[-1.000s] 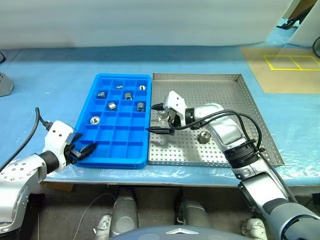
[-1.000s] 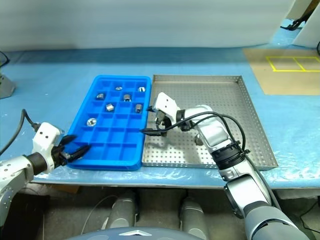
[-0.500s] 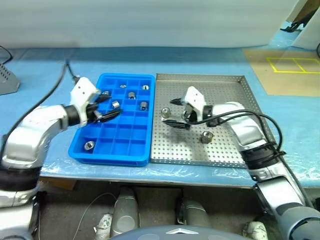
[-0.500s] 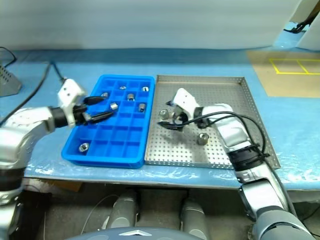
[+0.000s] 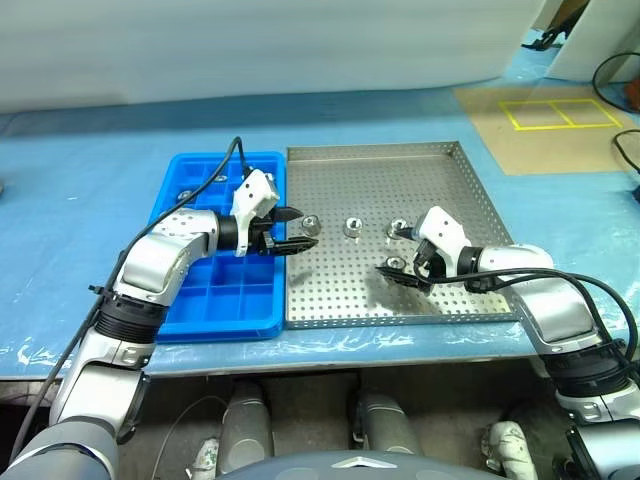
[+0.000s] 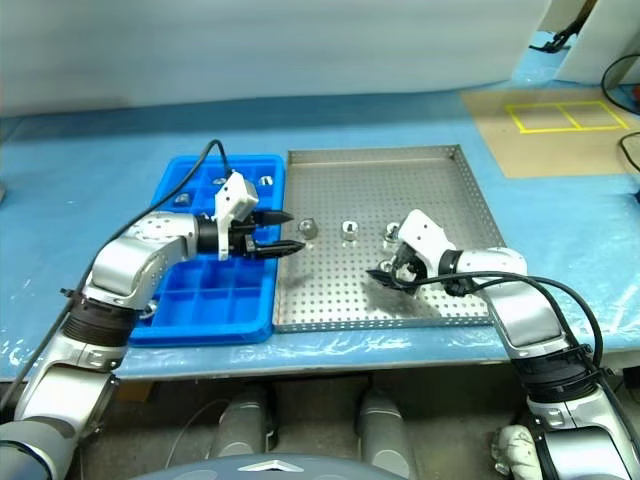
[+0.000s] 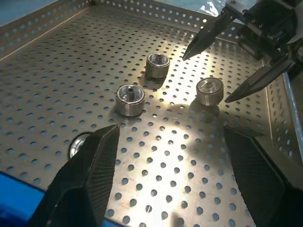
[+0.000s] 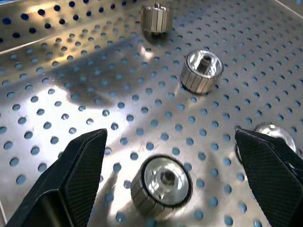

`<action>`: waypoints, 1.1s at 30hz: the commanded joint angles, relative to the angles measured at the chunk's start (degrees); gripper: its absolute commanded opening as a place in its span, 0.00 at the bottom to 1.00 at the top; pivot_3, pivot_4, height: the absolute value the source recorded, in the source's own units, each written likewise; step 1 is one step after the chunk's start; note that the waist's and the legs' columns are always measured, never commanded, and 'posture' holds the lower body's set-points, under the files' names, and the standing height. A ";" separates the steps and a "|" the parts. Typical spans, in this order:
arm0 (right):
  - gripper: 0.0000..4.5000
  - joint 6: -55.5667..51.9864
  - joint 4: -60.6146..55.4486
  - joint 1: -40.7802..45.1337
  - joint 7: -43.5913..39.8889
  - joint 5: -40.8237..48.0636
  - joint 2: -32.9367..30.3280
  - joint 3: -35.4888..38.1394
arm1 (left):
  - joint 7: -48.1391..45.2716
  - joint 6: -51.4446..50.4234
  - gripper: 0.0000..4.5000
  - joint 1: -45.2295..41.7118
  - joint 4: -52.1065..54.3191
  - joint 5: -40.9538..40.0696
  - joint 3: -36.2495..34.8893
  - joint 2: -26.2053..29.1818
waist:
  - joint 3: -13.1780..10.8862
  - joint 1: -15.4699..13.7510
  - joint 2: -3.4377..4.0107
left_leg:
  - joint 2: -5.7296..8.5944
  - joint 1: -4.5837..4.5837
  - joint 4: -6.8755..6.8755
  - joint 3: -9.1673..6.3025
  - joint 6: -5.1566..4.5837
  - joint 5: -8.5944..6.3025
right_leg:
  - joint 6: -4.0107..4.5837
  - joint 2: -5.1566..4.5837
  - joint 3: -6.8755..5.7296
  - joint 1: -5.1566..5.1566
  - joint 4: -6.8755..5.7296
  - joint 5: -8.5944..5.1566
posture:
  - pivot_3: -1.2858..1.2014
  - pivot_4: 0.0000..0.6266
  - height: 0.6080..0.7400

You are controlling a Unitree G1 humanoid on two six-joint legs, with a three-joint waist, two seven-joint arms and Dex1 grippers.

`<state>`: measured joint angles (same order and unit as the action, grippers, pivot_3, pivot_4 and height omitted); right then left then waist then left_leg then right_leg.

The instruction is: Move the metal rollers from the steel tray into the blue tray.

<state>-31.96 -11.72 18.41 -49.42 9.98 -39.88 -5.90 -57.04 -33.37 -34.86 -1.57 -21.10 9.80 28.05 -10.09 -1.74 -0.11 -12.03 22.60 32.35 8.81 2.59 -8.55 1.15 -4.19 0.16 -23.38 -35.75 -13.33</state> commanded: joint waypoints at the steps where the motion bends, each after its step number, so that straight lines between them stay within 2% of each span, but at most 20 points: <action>1: 1.00 0.07 -2.87 0.35 1.31 0.62 -0.76 2.83 | -1.13 2.06 0.81 -1.34 -0.87 0.65 0.65 -0.55 | 0.00 0.18 0.00 | -0.01 -0.03 0.00 0.00 -0.09 -0.01 | 0.02 0.00 -0.01 0.02 -0.01 0.02 | 0.43 0.24 1.00; 3: 1.00 0.18 -2.76 0.15 2.05 0.59 -0.47 3.04 | 0.43 5.19 0.81 -2.30 -4.42 3.70 1.75 -1.41 | 0.00 0.21 0.01 | -0.03 -0.16 0.00 0.00 -0.14 -0.02 | 0.03 0.00 -0.03 0.16 -0.01 0.03 | 0.43 0.24 1.00; 8: 1.00 0.48 -3.17 -0.25 3.37 0.80 -0.42 3.64 | 8.19 10.39 0.81 -10.36 -21.05 10.26 1.72 -6.77 | 0.02 0.25 0.03 | 0.01 -0.14 0.02 -0.01 -0.22 0.02 | 0.00 -0.02 -0.02 0.21 0.02 0.06 | 0.42 0.24 1.00; 14: 1.00 0.27 -4.25 -1.74 5.44 0.82 -0.26 4.59 | 5.75 18.93 0.81 -18.40 -30.96 16.38 6.01 -11.48 | 0.02 0.23 0.03 | 0.08 0.08 0.02 -0.02 -0.35 0.00 | -0.01 -0.05 -0.05 0.19 0.26 0.07 | 0.40 0.24 1.00; 21: 1.00 -1.08 -8.24 -6.30 9.12 1.09 1.23 5.69 | 5.55 21.86 0.81 -29.69 -45.89 23.95 9.65 -15.43 | 0.01 0.87 0.02 | 0.09 0.06 0.00 -0.01 -0.55 0.07 | -0.03 -0.05 -0.03 0.19 0.33 0.07 | 0.37 0.24 1.00; 25: 1.00 -1.88 -10.63 -8.72 11.14 0.91 2.29 5.75 | -0.55 26.27 0.81 -31.10 -45.08 23.43 9.84 -17.75 | 0.01 0.99 0.02 | 0.13 0.06 0.02 0.00 -0.38 -0.05 | -0.05 -0.09 0.01 0.19 0.34 0.09 | 0.36 0.24 1.00; 33: 1.00 -3.69 -14.00 -11.82 14.32 0.96 2.90 7.24 | 2.28 30.78 0.81 -33.17 -57.13 28.05 10.31 -22.00 | 0.01 1.69 0.02 | 0.13 0.05 0.06 0.01 -0.61 -0.18 | -0.06 -0.09 0.04 0.20 0.35 0.09 | 0.33 0.24 1.00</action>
<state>-35.53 -22.98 6.94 -35.73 10.38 -36.84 -0.66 -55.81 -4.12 -66.32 -57.53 6.03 20.42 5.96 -10.08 -0.05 -0.09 -11.90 22.65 32.40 8.83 1.98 -8.73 1.09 -4.28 0.20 -23.19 -35.40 -13.24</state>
